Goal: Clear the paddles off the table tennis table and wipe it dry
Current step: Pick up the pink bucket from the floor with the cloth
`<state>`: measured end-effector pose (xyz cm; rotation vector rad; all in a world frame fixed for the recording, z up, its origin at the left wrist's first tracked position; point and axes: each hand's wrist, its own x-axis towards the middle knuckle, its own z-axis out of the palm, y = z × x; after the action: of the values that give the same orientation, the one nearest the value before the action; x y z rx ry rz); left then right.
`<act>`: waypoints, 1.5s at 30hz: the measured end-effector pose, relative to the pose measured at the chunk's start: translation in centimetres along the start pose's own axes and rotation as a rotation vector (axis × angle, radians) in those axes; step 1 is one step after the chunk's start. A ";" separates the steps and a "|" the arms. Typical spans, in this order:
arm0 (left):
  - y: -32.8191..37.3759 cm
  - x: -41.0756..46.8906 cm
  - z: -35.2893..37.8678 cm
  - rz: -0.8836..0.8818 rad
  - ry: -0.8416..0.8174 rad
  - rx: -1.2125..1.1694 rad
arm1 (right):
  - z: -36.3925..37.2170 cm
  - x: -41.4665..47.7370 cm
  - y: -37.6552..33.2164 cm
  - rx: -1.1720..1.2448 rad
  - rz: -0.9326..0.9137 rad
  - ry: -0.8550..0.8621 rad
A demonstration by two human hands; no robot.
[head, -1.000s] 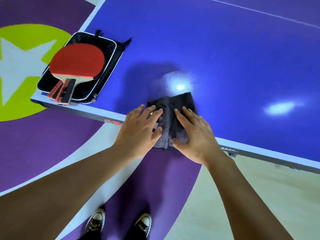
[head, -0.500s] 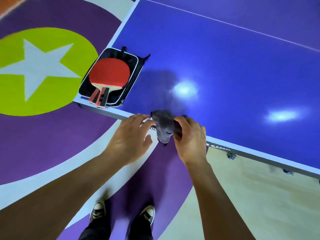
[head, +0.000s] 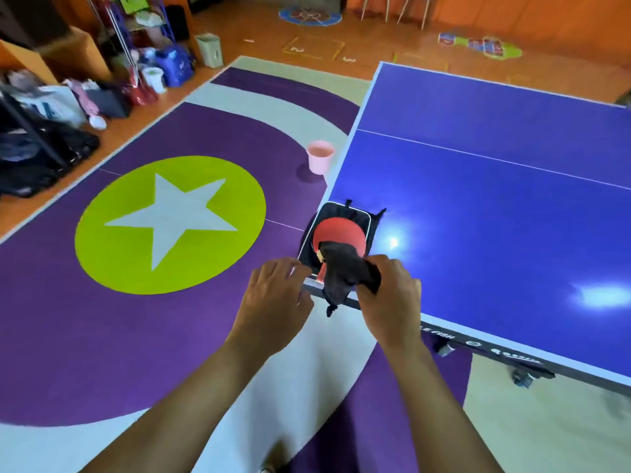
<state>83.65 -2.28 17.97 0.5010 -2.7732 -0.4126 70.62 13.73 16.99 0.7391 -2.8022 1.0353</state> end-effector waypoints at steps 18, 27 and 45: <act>-20.4 14.7 -3.9 -0.050 0.067 0.062 | 15.0 16.9 -15.3 0.161 0.039 -0.010; -27.2 29.1 -4.7 -0.053 0.111 0.096 | 20.8 31.7 -19.5 0.136 0.074 -0.065; -44.0 64.1 -0.4 0.163 -0.022 0.019 | 32.7 63.1 -23.0 0.062 0.370 -0.004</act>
<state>39.28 -66.09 18.83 0.2737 -2.8147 -0.3565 28.88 -48.16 19.34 0.2251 -2.9910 1.1721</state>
